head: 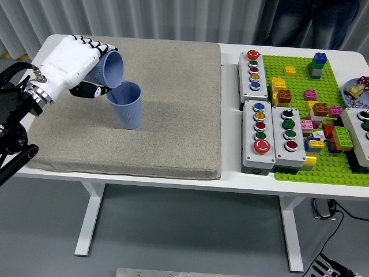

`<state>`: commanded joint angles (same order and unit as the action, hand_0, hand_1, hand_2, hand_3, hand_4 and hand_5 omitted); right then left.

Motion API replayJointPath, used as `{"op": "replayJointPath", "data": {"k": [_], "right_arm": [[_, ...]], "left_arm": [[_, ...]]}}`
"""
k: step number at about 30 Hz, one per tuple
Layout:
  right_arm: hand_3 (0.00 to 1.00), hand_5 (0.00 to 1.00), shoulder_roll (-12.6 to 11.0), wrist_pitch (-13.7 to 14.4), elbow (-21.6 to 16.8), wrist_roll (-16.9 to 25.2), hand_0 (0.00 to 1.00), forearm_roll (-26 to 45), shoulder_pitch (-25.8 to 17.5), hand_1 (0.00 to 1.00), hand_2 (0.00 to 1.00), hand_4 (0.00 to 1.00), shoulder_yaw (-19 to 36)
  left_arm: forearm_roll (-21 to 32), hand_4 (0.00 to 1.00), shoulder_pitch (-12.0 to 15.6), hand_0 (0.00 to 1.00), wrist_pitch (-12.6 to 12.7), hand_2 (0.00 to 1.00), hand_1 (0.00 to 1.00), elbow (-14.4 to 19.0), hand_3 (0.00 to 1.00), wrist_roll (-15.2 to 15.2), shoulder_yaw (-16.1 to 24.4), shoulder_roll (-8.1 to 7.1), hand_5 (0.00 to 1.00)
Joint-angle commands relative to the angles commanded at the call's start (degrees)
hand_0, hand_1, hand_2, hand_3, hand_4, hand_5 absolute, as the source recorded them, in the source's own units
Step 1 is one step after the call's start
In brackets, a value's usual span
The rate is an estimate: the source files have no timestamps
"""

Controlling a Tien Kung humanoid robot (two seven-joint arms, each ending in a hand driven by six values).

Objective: Pick cup pour cup place

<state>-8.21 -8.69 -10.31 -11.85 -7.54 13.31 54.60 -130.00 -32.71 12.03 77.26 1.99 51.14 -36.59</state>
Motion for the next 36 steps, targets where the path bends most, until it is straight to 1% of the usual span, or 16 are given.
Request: {"op": "replayJointPath", "data": {"k": [11, 12, 20, 23, 24, 36], "right_arm": [[0.609, 0.267, 0.22, 0.24, 0.0, -0.03, 0.759, -0.14, -0.37, 0.683, 0.704, 0.195, 0.04], [0.609, 0.265, 0.23, 0.25, 0.0, -0.06, 0.759, -0.2, -0.41, 0.683, 0.703, 0.197, 0.08], [0.609, 0.266, 0.34, 0.32, 0.0, -0.08, 0.759, -0.13, -0.51, 0.683, 0.704, 0.197, -0.01], [0.609, 0.266, 0.36, 0.36, 0.0, -0.05, 0.759, -0.13, -0.58, 0.683, 0.704, 0.197, 0.02], [0.61, 0.265, 0.36, 0.36, 0.0, -0.05, 0.759, -0.19, -0.59, 0.683, 0.704, 0.198, 0.1], [0.61, 0.266, 0.33, 0.43, 0.0, -0.07, 0.759, -0.41, -0.33, 0.683, 0.704, 0.198, 0.3]], "left_arm": [[0.0, 0.522, 0.35, 0.486, 0.14, 0.659, 0.537, -0.05, 0.553, -0.06, 0.11, 0.36, 0.002], [0.0, 0.502, 0.35, 0.489, 0.13, 0.657, 0.537, -0.08, 0.555, -0.01, 0.08, 0.41, 0.002], [0.0, 0.49, 0.32, 0.491, 0.07, 0.657, 0.538, 0.06, 0.554, 0.2, -0.14, 0.82, 0.002], [0.0, 0.49, 0.5, 0.491, 0.07, 0.657, 0.538, 0.15, 0.554, 0.33, 0.06, 0.81, 0.002], [0.0, 0.468, 0.51, 0.493, 0.11, 0.657, 0.539, 0.22, 0.554, 0.35, 0.07, 0.79, 0.002], [0.0, 0.467, 0.4, 0.497, 0.71, 0.655, 0.541, 0.47, 0.551, 0.43, 0.55, 0.89, 0.002]]}}
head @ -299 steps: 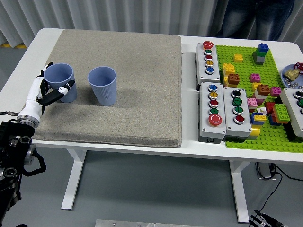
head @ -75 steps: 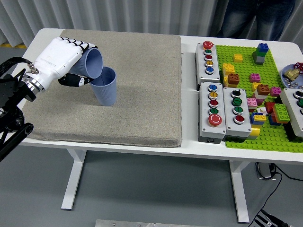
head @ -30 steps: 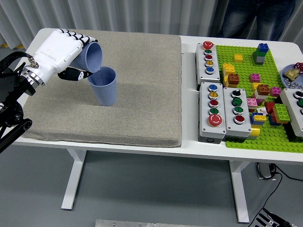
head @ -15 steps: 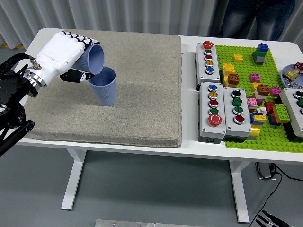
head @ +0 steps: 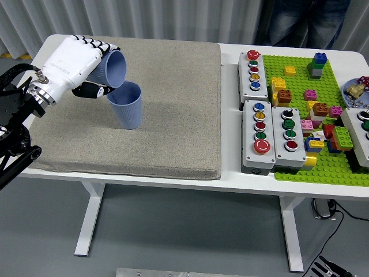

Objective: Pick cup pour cup place

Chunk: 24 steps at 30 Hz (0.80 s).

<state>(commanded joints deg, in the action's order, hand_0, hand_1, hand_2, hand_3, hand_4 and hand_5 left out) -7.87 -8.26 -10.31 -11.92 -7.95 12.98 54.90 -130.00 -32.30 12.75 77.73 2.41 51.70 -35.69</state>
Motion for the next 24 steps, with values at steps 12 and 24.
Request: {"op": "replayJointPath", "data": {"k": [12, 24], "right_arm": [[0.61, 0.264, 0.04, 0.08, 0.0, 0.05, 0.759, -0.22, 0.02, 0.683, 0.703, 0.198, 0.29], [0.61, 0.265, 0.15, 0.06, 0.0, 0.04, 0.759, -0.17, 0.04, 0.683, 0.703, 0.198, 0.41]], "left_arm": [[0.0, 0.45, 0.15, 0.499, 0.21, 0.655, 0.542, -0.01, 0.551, -0.16, 0.21, 0.04, 0.002], [0.0, 0.441, 1.08, 0.487, 3.88, 0.629, 0.528, -2.09, 0.544, -6.23, 4.53, 1.57, 0.002]]}}
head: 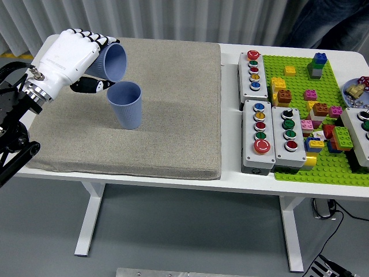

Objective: Pick cup pour cup place

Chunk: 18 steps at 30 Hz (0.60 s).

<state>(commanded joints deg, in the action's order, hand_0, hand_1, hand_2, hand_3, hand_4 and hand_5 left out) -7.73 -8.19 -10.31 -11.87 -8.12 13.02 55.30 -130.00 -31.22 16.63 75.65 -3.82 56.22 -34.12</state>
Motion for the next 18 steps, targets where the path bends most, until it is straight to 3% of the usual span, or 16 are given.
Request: {"op": "replayJointPath", "data": {"k": [1, 5, 12, 18], "right_arm": [[0.61, 0.265, 0.04, 0.0, 0.0, -0.04, 0.759, -0.03, -0.02, 0.683, 0.703, 0.198, 0.01], [0.61, 0.265, 0.17, 0.0, 0.0, -0.17, 0.759, -0.19, -0.12, 0.683, 0.703, 0.198, 0.11], [0.611, 0.264, 0.56, 0.06, 0.0, -0.32, 0.759, 0.05, -0.42, 0.683, 0.704, 0.198, -0.35], [0.611, 0.265, 0.73, 0.02, 0.0, -0.4, 0.759, 0.17, -0.77, 0.683, 0.703, 0.198, -0.78]], "left_arm": [[0.0, 0.441, 0.2, 0.487, 0.31, 0.629, 0.528, -0.17, 0.544, -0.81, 0.59, 0.33, 0.002], [8.39, 0.441, 0.83, 0.487, 0.01, 0.629, 0.528, -1.51, 0.544, -3.85, 2.63, 1.8, 0.002], [24.81, 0.451, 2.04, 0.495, -5.11, 0.637, 0.531, -6.91, 0.546, -8.56, 7.28, 5.53, 0.002], [39.34, 0.449, 2.13, 0.499, -6.08, 0.624, 0.533, -11.25, 0.544, -9.98, 9.85, 8.39, 0.002]]}}
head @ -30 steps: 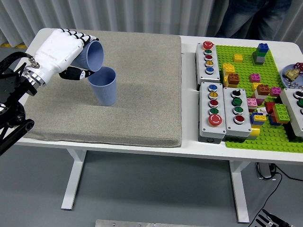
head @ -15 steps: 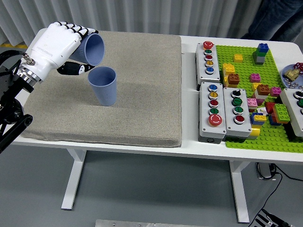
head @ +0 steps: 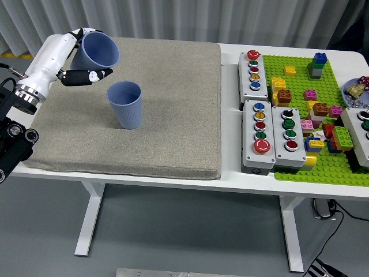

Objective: Pick cup pour cup place

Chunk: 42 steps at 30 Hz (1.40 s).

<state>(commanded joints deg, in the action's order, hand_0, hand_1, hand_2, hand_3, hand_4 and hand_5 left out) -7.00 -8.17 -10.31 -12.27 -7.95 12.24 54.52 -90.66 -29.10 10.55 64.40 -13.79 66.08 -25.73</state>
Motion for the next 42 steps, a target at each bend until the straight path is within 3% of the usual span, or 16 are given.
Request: {"op": "replayJointPath", "data": {"k": [6, 14, 26, 36, 37, 42], "right_arm": [[0.611, 0.265, 0.22, -0.06, 0.0, 0.04, 0.758, 0.48, -0.03, 0.683, 0.706, 0.197, -0.5], [0.611, 0.265, 0.36, -0.13, 0.0, 0.0, 0.759, 0.51, 0.3, 0.683, 0.706, 0.198, -0.39], [0.612, 0.265, 0.46, -0.38, 0.0, 0.06, 0.759, 0.21, 0.72, 0.683, 0.707, 0.198, -0.28], [0.612, 0.266, 0.52, -0.63, 0.0, 0.13, 0.758, -0.05, 0.79, 0.684, 0.708, 0.198, -0.19], [0.612, 0.266, 0.5, -0.67, 0.0, 0.11, 0.758, -0.19, 0.81, 0.684, 0.707, 0.198, -0.11], [0.612, 0.266, 0.43, -0.79, 0.0, 0.07, 0.758, -0.28, 0.88, 0.684, 0.707, 0.198, 0.0]], "left_arm": [[14.52, 0.458, 1.3, 0.527, 0.6, 0.631, 0.556, -5.05, 0.544, -3.03, 2.55, 3.82, 0.002], [33.13, 0.461, 4.09, 0.527, 3.61, 0.632, 0.56, -8.07, 0.544, -4.65, 4.03, 8.09, 0.002], [29.04, 0.483, 7.3, 0.527, 5.87, 0.634, 0.562, -12.43, 0.545, -7.28, 4.76, 13.64, 0.002], [28.62, 0.503, 8.96, 0.533, 5.31, 0.632, 0.569, -12.83, 0.542, -8.99, 4.8, 14.92, 0.002], [28.45, 0.616, 9.08, 0.563, 5.16, 0.676, 0.598, -12.82, 0.558, -9.18, 5.16, 15.06, 0.002], [27.41, 0.616, 9.48, 0.563, 4.76, 0.676, 0.598, -12.16, 0.558, -9.74, 5.92, 15.1, 0.002]]}}
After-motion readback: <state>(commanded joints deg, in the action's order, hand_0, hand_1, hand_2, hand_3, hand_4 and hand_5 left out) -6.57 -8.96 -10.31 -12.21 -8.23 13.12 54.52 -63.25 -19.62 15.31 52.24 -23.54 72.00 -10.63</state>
